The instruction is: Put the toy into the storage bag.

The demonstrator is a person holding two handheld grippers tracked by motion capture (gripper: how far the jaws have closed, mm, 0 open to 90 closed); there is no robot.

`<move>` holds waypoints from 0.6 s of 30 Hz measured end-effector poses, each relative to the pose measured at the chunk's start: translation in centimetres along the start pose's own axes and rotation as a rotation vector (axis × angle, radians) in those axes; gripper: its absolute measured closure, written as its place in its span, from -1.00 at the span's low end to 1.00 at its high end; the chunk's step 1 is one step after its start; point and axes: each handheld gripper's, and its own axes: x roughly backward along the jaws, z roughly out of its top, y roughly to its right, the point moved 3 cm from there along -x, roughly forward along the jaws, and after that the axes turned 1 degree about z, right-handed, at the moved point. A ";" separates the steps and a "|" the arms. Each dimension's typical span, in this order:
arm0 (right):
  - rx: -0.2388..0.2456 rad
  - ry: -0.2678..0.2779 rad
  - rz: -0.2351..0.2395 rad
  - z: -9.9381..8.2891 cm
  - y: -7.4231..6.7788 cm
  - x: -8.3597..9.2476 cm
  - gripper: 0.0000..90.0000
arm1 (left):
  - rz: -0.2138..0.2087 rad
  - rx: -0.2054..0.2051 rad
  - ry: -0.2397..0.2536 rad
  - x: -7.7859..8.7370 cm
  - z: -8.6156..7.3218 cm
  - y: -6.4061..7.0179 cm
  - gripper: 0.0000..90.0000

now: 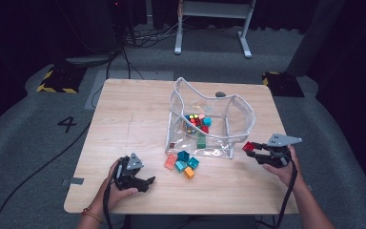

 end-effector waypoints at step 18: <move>0.009 0.142 -0.115 7.7 5.0 5.5 0.31 | 0.000 0.001 -0.001 0.0 0.0 0.0 -0.73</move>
